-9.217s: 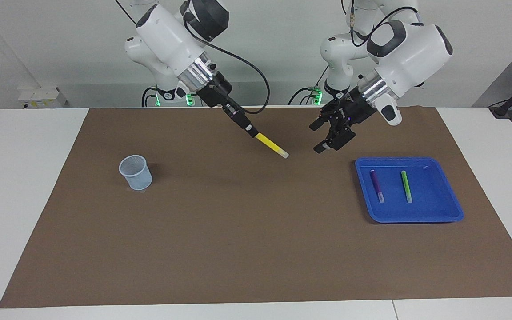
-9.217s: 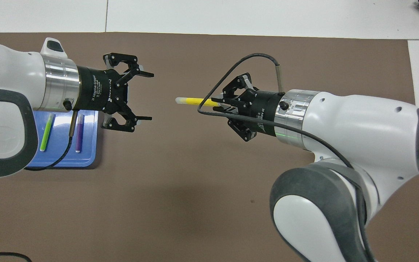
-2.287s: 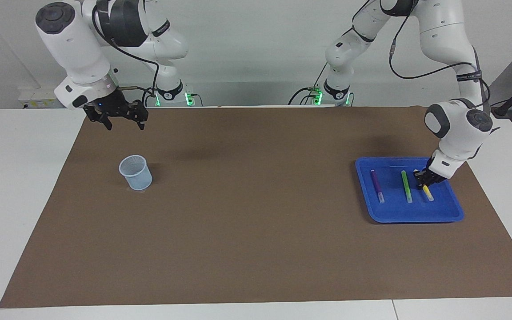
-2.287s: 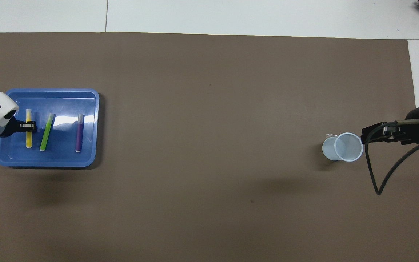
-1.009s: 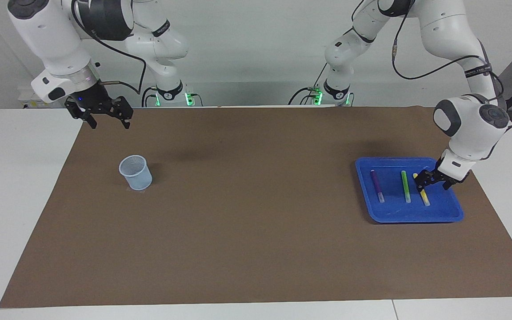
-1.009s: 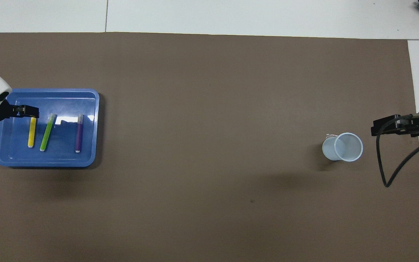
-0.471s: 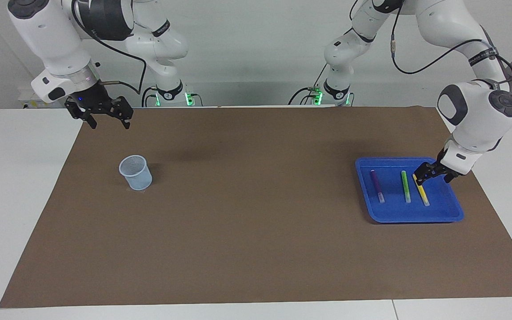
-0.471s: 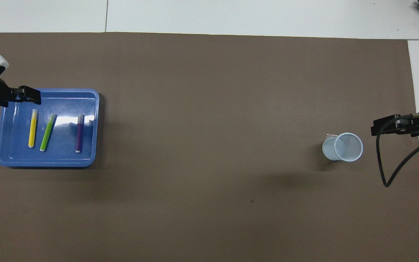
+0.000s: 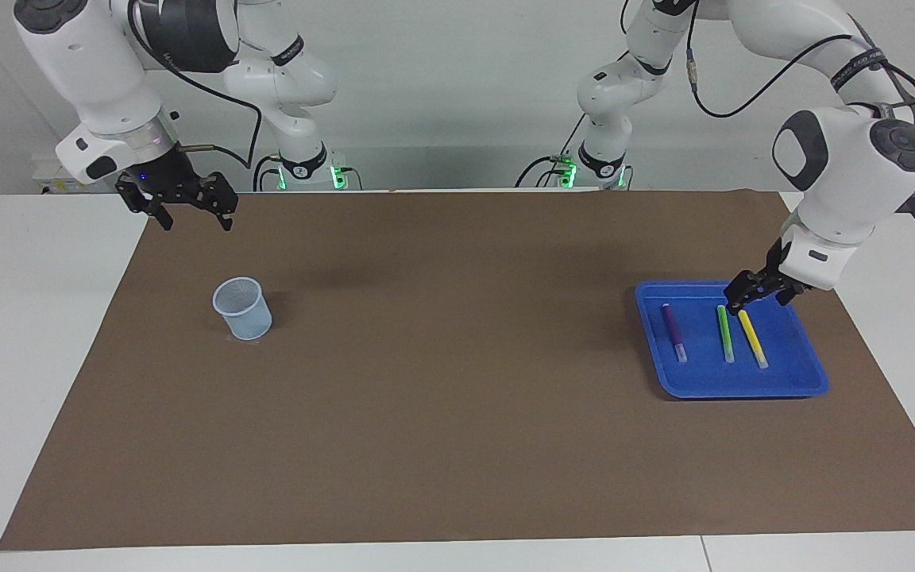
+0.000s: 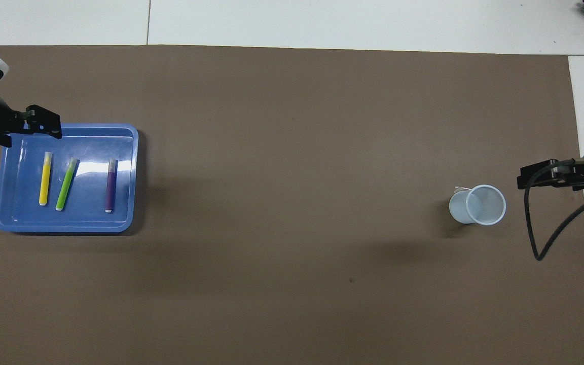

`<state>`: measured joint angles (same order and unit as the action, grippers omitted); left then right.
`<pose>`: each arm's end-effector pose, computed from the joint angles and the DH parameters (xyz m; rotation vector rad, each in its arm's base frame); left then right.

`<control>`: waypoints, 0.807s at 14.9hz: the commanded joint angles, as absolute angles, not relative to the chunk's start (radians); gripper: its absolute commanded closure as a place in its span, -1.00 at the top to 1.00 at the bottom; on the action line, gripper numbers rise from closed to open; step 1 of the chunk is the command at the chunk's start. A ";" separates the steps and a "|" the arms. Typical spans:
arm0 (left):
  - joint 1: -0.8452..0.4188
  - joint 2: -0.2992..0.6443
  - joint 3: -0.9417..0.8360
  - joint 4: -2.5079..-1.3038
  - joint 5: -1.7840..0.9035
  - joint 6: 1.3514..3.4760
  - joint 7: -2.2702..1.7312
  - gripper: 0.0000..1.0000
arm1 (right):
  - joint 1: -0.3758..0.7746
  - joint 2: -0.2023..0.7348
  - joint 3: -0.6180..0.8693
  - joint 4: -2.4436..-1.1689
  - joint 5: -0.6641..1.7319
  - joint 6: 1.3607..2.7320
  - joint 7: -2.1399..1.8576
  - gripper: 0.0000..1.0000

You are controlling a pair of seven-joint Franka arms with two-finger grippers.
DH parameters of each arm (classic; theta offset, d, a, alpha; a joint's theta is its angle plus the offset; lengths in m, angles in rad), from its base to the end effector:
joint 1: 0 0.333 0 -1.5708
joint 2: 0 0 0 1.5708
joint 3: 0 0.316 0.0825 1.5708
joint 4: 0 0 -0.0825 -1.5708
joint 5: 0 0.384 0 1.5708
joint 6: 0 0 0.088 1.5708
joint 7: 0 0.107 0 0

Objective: Right arm passes pens to left for tray arrangement
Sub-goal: 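Open the left gripper and raise it away from the yellow pen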

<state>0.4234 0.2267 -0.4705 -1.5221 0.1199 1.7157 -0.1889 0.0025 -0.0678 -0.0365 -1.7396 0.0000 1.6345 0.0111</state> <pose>0.6244 0.0094 0.5391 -3.1173 -0.2090 0.0099 0.5349 -0.0188 0.5870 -3.1373 0.0706 0.0586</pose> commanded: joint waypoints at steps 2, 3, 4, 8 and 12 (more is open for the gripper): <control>0.402 0.167 -0.454 -1.503 0.101 1.635 -0.212 1.00 | 0.000 -0.078 -0.037 -1.752 -0.006 1.654 -0.002 1.00; 0.399 0.161 -0.446 -1.503 0.101 1.614 -0.212 1.00 | -0.002 -0.078 -0.037 -1.752 -0.006 1.654 -0.002 1.00; 0.376 0.149 -0.433 -1.503 0.101 1.599 -0.212 1.00 | 0.000 -0.078 -0.037 -1.752 -0.006 1.654 -0.002 1.00; 0.053 0.111 -0.078 -1.482 0.095 1.531 -0.207 1.00 | 0.000 -0.078 -0.037 -1.752 -0.006 1.654 -0.002 1.00; -0.100 0.088 0.123 -1.473 0.035 1.520 -0.207 1.00 | 0.000 -0.078 -0.037 -1.752 -0.006 1.654 -0.002 1.00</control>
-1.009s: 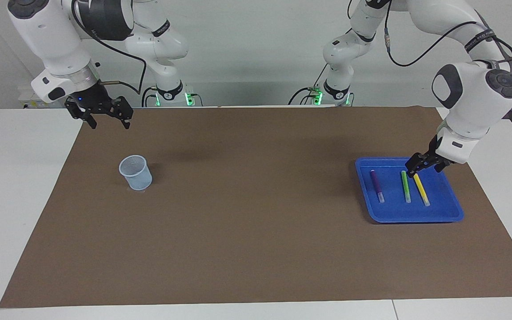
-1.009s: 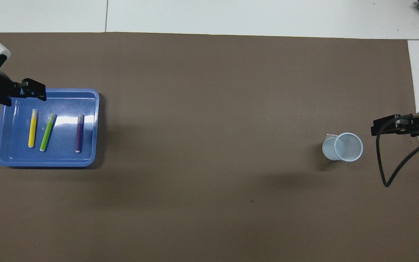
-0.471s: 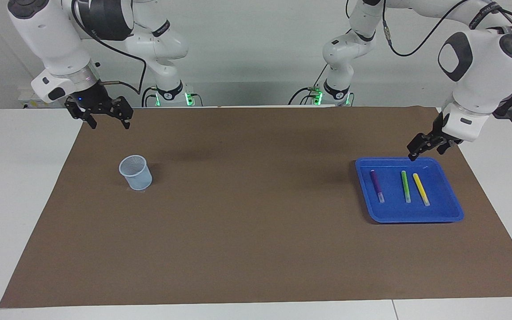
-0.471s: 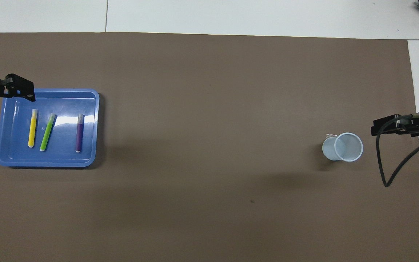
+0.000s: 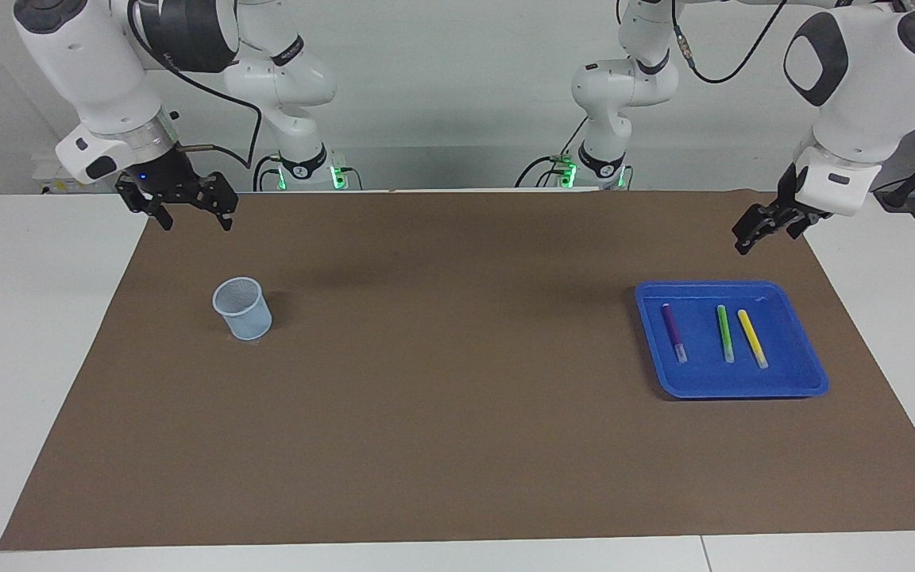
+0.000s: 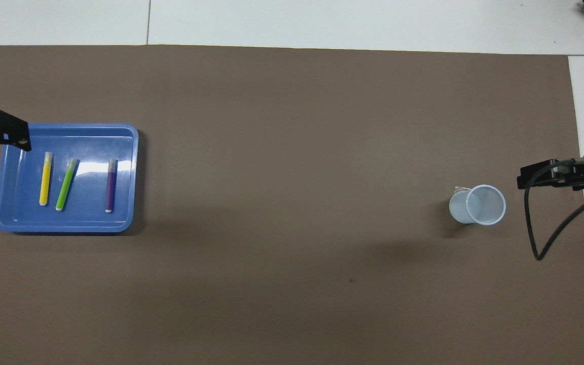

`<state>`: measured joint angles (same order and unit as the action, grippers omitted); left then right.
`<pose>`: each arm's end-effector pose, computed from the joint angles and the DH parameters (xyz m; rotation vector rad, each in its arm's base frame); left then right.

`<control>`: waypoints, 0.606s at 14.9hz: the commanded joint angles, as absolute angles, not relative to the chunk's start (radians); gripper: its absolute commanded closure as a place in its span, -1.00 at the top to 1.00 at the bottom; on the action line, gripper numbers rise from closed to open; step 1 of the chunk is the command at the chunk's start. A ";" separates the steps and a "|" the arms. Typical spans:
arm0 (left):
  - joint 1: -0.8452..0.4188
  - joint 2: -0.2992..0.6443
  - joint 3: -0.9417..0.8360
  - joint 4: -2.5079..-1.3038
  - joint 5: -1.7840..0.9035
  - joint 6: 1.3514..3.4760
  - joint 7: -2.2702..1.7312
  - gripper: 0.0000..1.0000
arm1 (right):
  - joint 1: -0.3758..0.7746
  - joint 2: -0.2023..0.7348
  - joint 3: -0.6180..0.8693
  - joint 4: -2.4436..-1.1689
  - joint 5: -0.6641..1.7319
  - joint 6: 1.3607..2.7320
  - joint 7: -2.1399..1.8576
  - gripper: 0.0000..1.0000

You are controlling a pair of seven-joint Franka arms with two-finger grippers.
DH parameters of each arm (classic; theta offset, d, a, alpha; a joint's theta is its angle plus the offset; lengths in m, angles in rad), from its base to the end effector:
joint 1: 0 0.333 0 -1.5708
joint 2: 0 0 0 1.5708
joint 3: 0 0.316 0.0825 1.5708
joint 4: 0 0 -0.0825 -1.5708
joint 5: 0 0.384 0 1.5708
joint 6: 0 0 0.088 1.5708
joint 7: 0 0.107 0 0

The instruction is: Right arm passes pens to left for tray arrangement

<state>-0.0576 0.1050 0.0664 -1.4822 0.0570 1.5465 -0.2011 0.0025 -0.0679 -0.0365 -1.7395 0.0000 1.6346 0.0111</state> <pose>0.5839 0.0093 0.6047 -3.0567 -0.3220 0.0525 0.5349 -0.0188 0.5871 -3.1374 0.0706 0.0581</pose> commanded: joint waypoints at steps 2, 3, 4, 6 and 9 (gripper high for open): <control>-0.083 0.083 0.112 -1.473 0.035 1.520 -0.199 1.00 | 0.000 -0.078 -0.037 -1.752 -0.006 1.654 -0.002 1.00; -0.078 0.077 0.106 -1.473 0.034 1.520 -0.198 1.00 | 0.000 -0.078 -0.037 -1.752 -0.006 1.654 -0.002 1.00; -0.081 0.075 0.094 -1.473 0.034 1.522 -0.196 1.00 | 0.000 -0.080 -0.037 -1.752 -0.006 1.654 -0.002 1.00; -0.089 0.072 0.077 -1.477 0.034 1.526 -0.163 1.00 | -0.002 -0.078 -0.037 -1.752 -0.006 1.654 -0.002 1.00; -0.094 0.063 0.071 -1.482 0.025 1.522 -0.062 1.00 | 0.000 -0.080 -0.037 -1.752 -0.006 1.654 -0.002 1.00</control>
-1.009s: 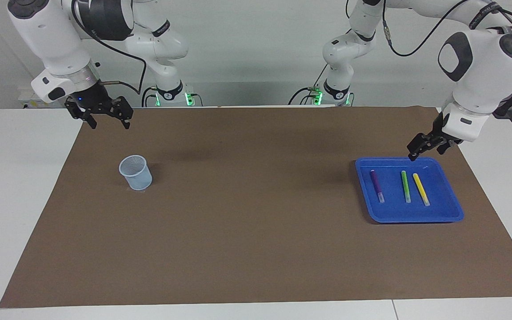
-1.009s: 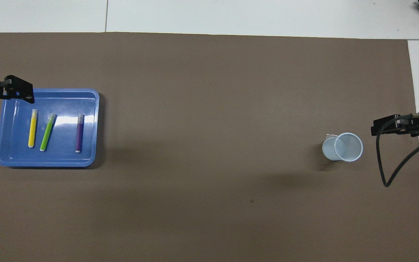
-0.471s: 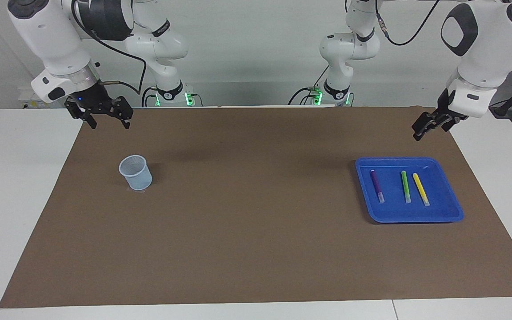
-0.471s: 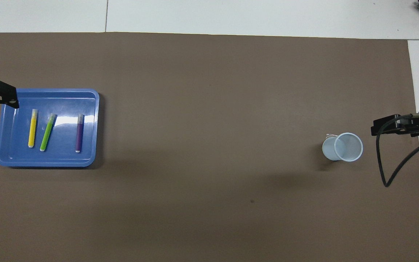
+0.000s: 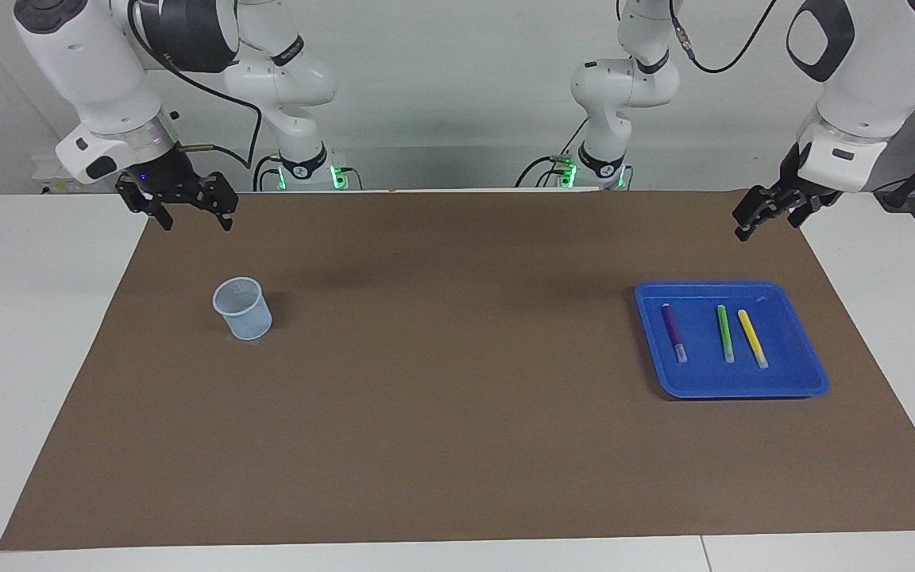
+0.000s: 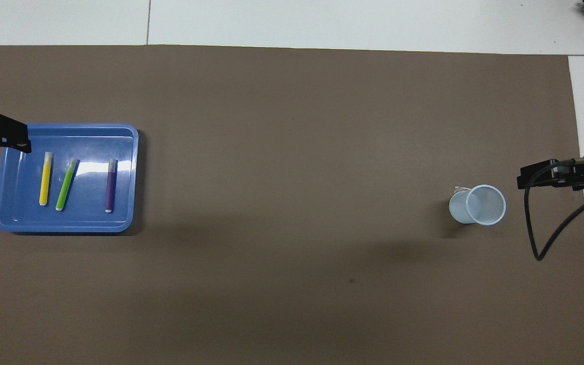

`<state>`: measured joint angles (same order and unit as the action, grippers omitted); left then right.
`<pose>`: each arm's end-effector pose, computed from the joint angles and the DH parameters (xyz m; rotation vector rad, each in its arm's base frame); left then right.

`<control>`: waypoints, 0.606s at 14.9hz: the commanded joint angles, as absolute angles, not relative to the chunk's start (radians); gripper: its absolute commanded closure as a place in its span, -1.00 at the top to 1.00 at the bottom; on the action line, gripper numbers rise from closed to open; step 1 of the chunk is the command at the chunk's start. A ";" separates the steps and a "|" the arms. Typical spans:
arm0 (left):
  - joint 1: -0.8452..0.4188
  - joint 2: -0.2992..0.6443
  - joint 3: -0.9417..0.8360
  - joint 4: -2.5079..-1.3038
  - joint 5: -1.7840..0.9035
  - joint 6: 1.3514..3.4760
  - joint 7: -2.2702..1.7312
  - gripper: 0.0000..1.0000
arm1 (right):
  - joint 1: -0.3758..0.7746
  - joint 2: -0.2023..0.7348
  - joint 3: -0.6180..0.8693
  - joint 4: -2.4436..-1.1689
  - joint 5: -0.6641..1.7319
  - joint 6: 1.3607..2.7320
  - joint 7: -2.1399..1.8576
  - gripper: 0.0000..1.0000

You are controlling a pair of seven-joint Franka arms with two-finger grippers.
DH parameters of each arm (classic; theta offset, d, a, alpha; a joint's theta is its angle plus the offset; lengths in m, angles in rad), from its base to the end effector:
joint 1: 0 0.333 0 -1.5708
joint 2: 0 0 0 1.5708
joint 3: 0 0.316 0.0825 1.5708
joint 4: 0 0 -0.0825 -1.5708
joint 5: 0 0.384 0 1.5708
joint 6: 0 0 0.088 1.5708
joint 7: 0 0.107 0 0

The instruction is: Right arm passes pens to left for tray arrangement

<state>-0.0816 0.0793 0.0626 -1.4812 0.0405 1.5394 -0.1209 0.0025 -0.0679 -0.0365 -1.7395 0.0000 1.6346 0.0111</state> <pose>0.5760 -0.0080 0.6193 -3.0906 -0.1587 0.0274 0.5349 -0.0188 0.5871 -3.1374 0.0706 0.0581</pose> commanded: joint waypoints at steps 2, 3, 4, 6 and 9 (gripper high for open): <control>-0.081 0.058 0.037 -1.482 0.025 1.520 -0.061 1.00 | 0.000 -0.080 -0.037 -1.752 -0.006 1.654 -0.002 1.00; -0.080 0.058 0.031 -1.477 0.018 1.519 -0.063 1.00 | 0.000 -0.078 -0.037 -1.752 -0.006 1.654 -0.002 1.00; -0.080 0.057 0.031 -1.477 0.008 1.519 -0.063 1.00 | -0.002 -0.080 -0.037 -1.752 -0.006 1.654 -0.002 1.00; -0.074 0.057 0.022 -1.476 -0.003 1.520 -0.064 1.00 | 0.000 -0.080 -0.037 -1.752 -0.006 1.654 -0.002 1.00; -0.061 0.055 0.008 -1.480 -0.008 1.534 -0.063 1.00 | -0.002 -0.080 -0.037 -1.752 -0.006 1.654 -0.002 1.00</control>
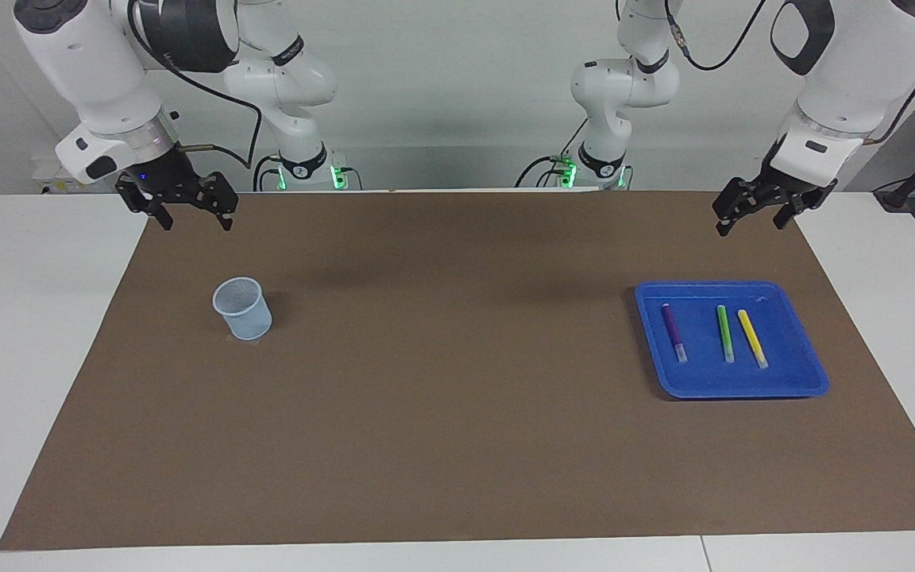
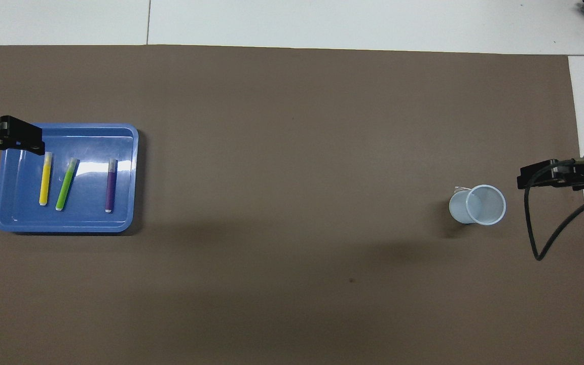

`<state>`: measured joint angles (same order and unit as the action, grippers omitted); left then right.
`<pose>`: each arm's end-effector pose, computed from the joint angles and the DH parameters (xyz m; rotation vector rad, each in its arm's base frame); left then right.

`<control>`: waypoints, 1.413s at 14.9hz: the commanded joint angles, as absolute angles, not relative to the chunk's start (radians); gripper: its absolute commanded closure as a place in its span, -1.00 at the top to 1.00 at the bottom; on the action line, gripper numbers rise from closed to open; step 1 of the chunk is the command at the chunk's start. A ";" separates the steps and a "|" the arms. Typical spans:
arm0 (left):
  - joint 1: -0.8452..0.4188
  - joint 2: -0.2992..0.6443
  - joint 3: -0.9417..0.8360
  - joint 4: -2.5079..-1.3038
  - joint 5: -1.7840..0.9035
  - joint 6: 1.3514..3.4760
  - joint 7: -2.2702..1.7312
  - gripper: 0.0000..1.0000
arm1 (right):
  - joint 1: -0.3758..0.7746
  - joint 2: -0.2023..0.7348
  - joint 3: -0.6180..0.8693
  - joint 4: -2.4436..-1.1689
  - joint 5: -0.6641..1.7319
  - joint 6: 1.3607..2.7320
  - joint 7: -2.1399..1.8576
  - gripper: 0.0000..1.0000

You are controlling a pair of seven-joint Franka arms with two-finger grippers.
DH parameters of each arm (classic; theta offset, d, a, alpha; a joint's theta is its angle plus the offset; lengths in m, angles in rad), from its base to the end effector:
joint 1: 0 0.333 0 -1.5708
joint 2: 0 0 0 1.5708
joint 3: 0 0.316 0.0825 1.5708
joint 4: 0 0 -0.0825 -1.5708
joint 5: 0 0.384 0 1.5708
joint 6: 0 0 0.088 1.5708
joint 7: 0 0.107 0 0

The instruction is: Right arm passes pens to left for tray arrangement

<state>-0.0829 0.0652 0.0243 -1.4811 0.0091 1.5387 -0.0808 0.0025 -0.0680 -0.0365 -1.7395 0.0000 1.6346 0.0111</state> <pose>0.5710 -0.0330 0.6272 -3.1302 -0.0351 0.0107 0.5349 -0.0188 0.5872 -3.1374 0.0706 0.0579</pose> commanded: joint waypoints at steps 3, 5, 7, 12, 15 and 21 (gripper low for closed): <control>-0.052 0.051 0.011 -1.479 -0.063 1.519 -0.066 1.00 | -0.002 -0.080 -0.037 -1.752 -0.008 1.654 -0.002 1.00; -0.052 0.046 0.012 -1.476 -0.072 1.505 -0.066 1.00 | 0.000 -0.080 -0.037 -1.752 -0.008 1.654 -0.002 1.00; -0.052 0.038 0.011 -1.476 -0.072 1.497 -0.066 1.00 | -0.002 -0.080 -0.037 -1.752 -0.006 1.654 -0.002 1.00; -0.052 0.038 0.011 -1.474 -0.029 1.473 -0.066 1.00 | 0.000 -0.080 -0.037 -1.752 -0.006 1.654 -0.002 1.00; -0.052 0.038 0.005 -1.473 0.000 1.471 -0.063 1.00 | -0.002 -0.080 -0.037 -1.752 -0.006 1.654 -0.002 1.00; -0.048 0.028 0.002 -1.486 -0.005 1.494 -0.060 1.00 | 0.000 -0.080 -0.037 -1.752 -0.006 1.654 -0.002 1.00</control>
